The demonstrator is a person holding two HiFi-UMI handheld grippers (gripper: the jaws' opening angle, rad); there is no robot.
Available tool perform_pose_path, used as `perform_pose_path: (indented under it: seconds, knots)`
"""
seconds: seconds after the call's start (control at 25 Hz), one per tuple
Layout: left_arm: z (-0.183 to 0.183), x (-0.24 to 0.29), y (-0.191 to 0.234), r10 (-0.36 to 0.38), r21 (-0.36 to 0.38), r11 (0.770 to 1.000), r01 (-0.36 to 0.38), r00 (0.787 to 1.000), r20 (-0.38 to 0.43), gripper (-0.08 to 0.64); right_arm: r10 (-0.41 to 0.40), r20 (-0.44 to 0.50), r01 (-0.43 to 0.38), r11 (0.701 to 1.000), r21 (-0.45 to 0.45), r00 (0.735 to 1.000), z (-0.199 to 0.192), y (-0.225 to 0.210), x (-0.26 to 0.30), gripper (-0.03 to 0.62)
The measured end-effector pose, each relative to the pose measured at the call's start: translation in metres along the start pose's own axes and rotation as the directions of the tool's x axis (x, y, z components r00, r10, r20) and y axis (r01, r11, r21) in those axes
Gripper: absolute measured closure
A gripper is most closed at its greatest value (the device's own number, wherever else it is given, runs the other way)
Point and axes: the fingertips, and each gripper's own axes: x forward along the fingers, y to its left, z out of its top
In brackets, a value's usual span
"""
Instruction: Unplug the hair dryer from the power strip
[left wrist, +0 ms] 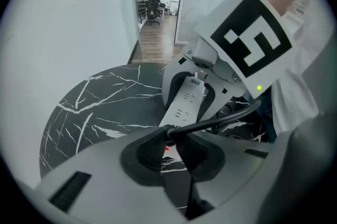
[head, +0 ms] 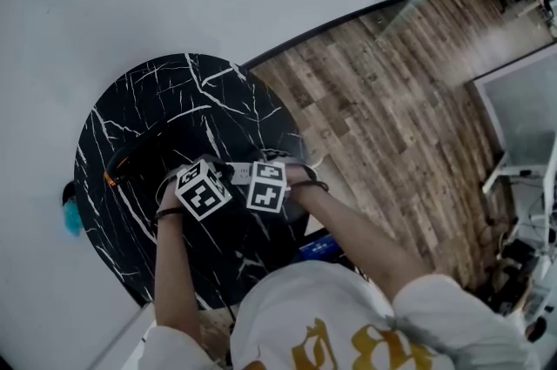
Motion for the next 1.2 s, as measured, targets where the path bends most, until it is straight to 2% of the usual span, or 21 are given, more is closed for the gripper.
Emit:
perform_pose_path:
  seconds: [0.12,0.32,0.52,0.6,0.72,0.8,1.04,1.2]
  knots:
    - [-0.0005,-0.0004,0.0003,0.013,-0.002,1.000,-0.013,1.000,-0.002,0.503,-0.001,-0.002,0.001,1.000,-0.001,1.000,0.0004,-0.0002,-0.0002,0.324]
    - [0.0018,-0.0019,0.0042,-0.093,-0.065,0.993,0.094,0.995,0.019,0.503,-0.004,0.002,0.004,1.000,0.004,1.000,-0.0001,0.0006,-0.0003,0.324]
    - [0.0011,-0.0013,-0.0007,0.002,-0.017,1.000,-0.002,1.000,-0.006,0.503,-0.006,-0.001,0.006,1.000,0.006,1.000,-0.0014,-0.0001,-0.0004,0.324]
    - [-0.0010,-0.0003,0.0004,-0.001,-0.025,1.000,0.001,1.000,-0.009,0.503,-0.008,0.002,0.008,1.000,-0.001,1.000,-0.0008,0.0002,0.0002,0.324]
    - [0.0035,-0.0004,0.0044,-0.066,-0.056,0.996,0.067,0.998,0.017,0.503,-0.012,0.005,0.012,1.000,-0.005,1.000,-0.0014,0.0001,0.0005,0.324]
    - [0.0075,-0.0031,0.0054,-0.077,-0.057,0.995,0.079,0.997,0.029,0.503,-0.010,0.005,0.010,1.000,0.000,1.000,-0.0013,0.0000,0.0003,0.324]
    - [-0.0005,-0.0018,-0.0009,0.010,-0.024,1.000,-0.011,1.000,-0.019,0.503,-0.008,0.006,0.008,1.000,-0.001,1.000,-0.0003,0.0005,-0.0001,0.324]
    - [-0.0008,-0.0024,0.0033,-0.086,-0.046,0.995,0.086,0.996,-0.018,0.503,-0.019,0.008,0.019,1.000,-0.007,1.000,-0.0009,0.0001,0.0004,0.324]
